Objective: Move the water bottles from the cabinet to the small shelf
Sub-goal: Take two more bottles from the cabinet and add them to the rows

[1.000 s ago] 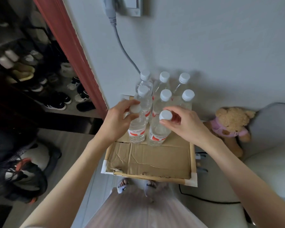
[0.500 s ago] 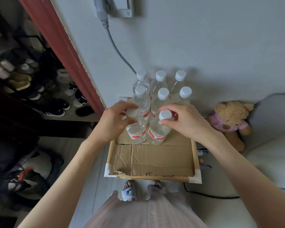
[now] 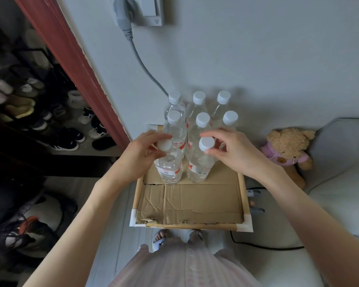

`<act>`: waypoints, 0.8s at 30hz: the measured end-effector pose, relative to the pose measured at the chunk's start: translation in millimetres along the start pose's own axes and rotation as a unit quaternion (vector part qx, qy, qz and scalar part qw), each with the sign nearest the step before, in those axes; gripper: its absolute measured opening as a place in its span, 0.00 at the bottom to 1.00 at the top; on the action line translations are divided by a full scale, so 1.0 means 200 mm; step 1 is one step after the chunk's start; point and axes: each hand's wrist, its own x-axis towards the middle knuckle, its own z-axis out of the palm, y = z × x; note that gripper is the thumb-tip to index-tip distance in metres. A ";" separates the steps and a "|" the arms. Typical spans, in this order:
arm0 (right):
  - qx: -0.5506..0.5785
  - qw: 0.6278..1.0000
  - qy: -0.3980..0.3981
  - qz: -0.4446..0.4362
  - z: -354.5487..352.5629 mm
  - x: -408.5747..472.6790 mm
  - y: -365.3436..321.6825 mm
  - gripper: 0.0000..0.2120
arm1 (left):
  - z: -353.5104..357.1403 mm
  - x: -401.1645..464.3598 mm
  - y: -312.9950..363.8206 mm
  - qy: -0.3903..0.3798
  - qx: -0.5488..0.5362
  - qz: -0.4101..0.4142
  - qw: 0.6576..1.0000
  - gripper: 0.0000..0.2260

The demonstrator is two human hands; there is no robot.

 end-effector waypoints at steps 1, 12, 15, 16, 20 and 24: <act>-0.006 1.000 0.013 0.007 0.01 0.00 0.00 0.14 | 0.01 0.00 0.01 0.014 -0.002 -0.005 1.000 0.17; -0.009 0.998 -0.066 -0.011 0.02 -0.03 0.00 0.19 | 0.04 -0.02 0.03 -0.024 0.001 0.015 1.000 0.20; -0.045 0.999 -0.004 -0.009 0.04 -0.02 -0.03 0.16 | 0.05 -0.03 0.03 0.019 0.003 -0.006 1.000 0.17; -0.054 0.998 0.013 -0.012 0.05 -0.02 -0.03 0.16 | 0.06 -0.03 0.03 0.041 0.005 -0.013 0.999 0.17; -0.101 0.993 0.063 -0.007 0.07 -0.02 -0.04 0.19 | 0.11 -0.03 0.04 0.100 0.012 -0.021 0.995 0.16; -0.116 0.990 0.082 -0.014 0.09 -0.03 -0.06 0.19 | 0.15 -0.03 0.03 0.139 0.010 -0.017 0.990 0.17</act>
